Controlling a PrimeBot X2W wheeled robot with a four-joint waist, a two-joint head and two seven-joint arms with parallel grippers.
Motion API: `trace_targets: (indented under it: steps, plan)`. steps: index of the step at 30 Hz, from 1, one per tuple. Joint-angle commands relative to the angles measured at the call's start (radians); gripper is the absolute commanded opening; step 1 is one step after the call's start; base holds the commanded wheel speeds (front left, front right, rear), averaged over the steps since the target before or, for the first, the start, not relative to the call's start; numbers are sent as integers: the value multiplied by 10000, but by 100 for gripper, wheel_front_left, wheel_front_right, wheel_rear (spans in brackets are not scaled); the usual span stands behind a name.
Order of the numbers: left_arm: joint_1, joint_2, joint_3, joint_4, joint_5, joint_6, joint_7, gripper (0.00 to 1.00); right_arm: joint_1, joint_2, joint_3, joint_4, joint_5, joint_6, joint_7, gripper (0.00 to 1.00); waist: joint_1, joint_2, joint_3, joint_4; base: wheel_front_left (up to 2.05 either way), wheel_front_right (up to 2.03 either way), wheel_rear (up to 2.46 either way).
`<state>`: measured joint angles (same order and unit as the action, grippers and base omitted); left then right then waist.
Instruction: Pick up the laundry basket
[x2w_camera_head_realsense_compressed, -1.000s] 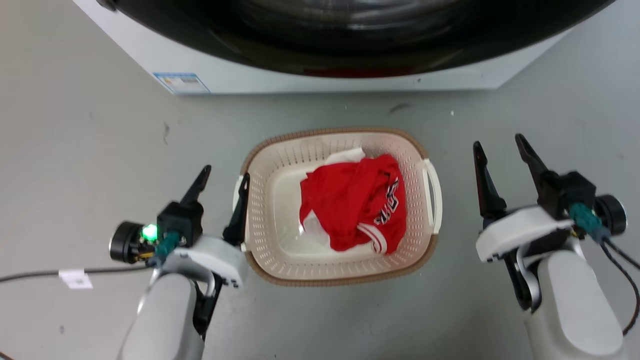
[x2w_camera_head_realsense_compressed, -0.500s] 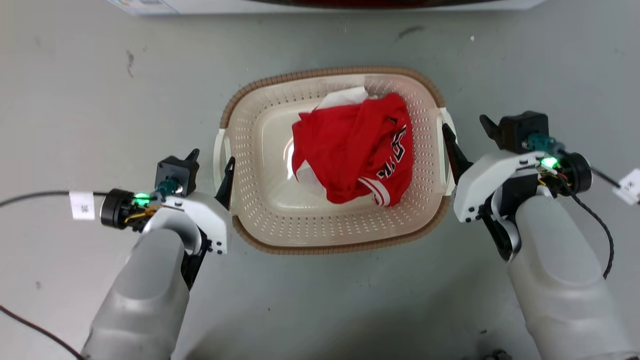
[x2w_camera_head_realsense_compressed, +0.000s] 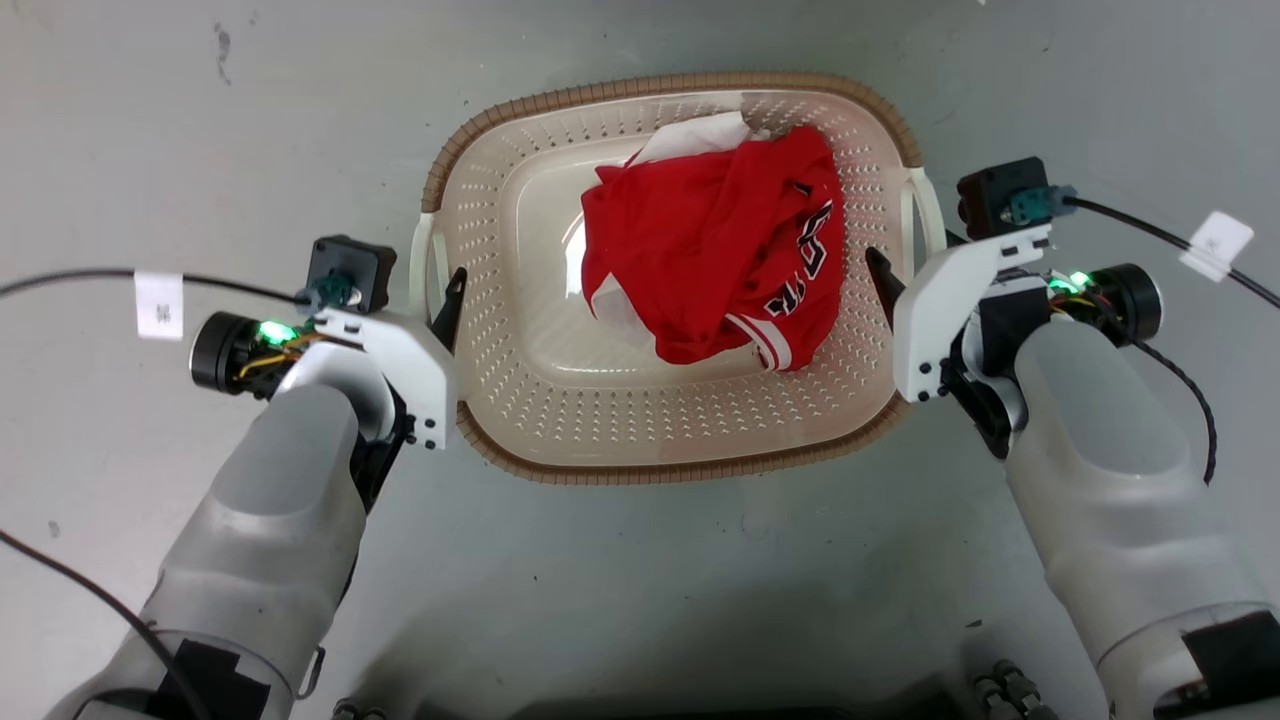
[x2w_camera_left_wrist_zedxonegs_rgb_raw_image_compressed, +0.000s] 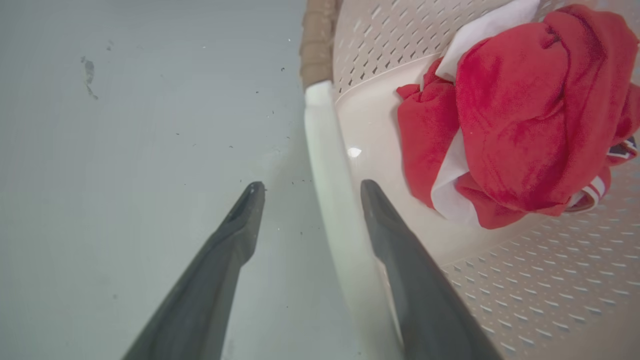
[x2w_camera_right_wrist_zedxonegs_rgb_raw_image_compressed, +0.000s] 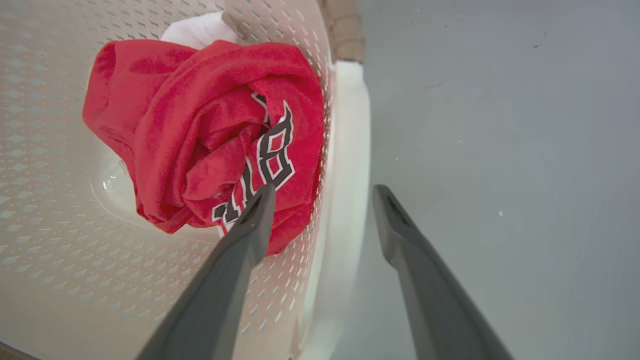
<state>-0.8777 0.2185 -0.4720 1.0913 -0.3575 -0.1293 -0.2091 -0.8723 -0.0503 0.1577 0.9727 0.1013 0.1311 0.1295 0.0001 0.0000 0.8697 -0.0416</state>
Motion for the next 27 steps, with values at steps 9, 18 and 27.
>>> trace_targets:
  steps: [9,18,27]
  plan:
    - [-792,378,-1450,-21,-1405,7,1091,100,-1092,-5,626,1139,469,-6,624,100,-1,0,421,75,0,0,0]
    - [-1060,751,-2494,-248,-2386,3,1466,100,-1443,-2,955,1727,721,-6,636,100,-1,0,622,69,0,0,0]
    - [-1185,957,-3388,-216,-3184,3,1500,100,-1557,-2,1358,2047,1148,-5,461,100,-1,0,611,57,0,0,0]
